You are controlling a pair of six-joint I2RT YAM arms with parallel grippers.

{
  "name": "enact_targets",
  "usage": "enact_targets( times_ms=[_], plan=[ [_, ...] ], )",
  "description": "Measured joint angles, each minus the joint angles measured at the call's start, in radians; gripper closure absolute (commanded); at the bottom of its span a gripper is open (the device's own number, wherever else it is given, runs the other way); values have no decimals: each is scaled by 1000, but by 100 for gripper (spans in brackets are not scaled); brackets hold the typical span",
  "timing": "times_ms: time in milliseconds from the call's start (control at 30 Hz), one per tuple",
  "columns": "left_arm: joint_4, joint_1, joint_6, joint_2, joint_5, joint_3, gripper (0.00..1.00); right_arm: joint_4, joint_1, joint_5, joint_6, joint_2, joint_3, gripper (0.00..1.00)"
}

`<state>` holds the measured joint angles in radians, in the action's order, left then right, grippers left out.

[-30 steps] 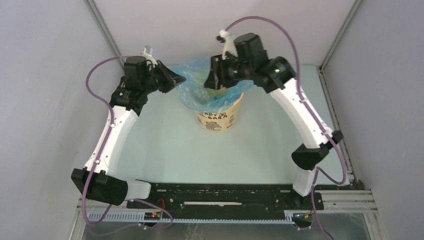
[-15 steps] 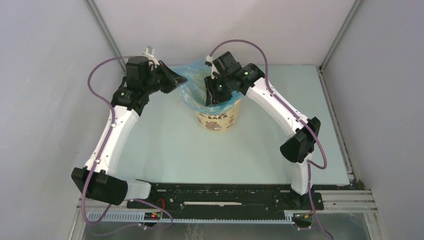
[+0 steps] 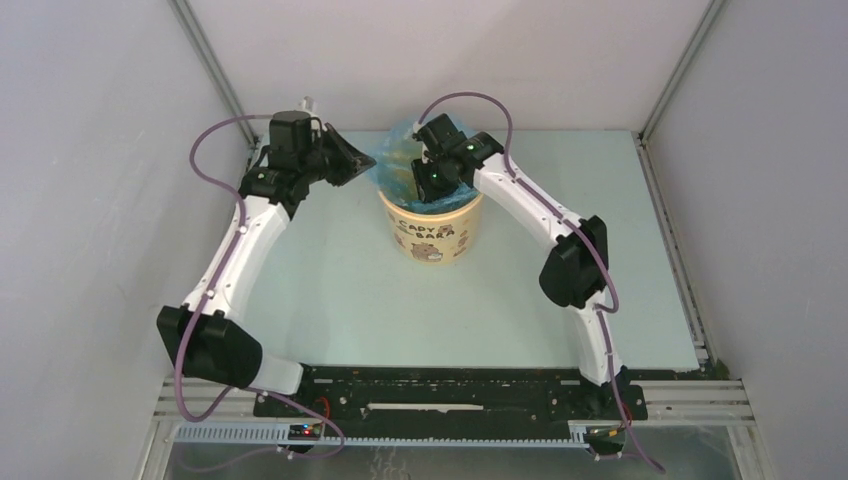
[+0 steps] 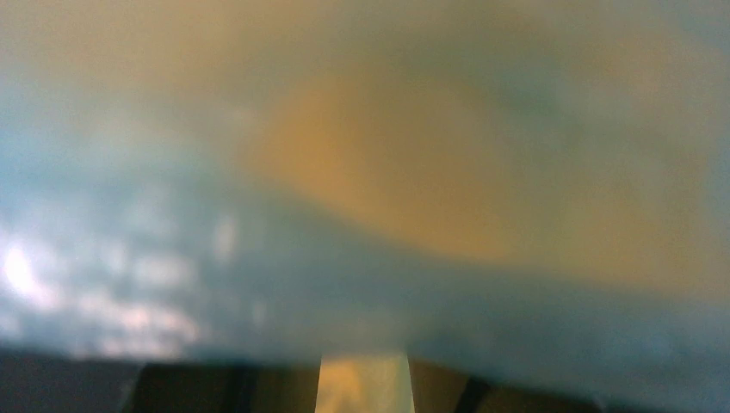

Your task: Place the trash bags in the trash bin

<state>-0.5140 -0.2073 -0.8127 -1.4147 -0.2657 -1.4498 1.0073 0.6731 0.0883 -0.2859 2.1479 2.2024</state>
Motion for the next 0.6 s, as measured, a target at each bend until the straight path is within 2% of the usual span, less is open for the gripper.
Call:
enact_targets(
  times_ms=[67, 167, 367, 467, 600],
  plan=[
    [0, 1, 2, -6, 1, 1, 88, 22, -3, -6, 6, 44, 29, 53],
    [-5, 1, 11, -6, 2, 2, 88, 61, -5, -4, 17, 82, 87, 43],
    [-21, 1, 39, 24, 6, 19, 85, 85, -10, 40, 15, -11, 101, 33],
    [-28, 3, 46, 42, 8, 21, 74, 86, -17, 80, 4, -101, 101, 28],
    [-31, 4, 47, 57, 11, 21, 51, 108, -35, 99, -12, -207, 112, 26]
  ],
)
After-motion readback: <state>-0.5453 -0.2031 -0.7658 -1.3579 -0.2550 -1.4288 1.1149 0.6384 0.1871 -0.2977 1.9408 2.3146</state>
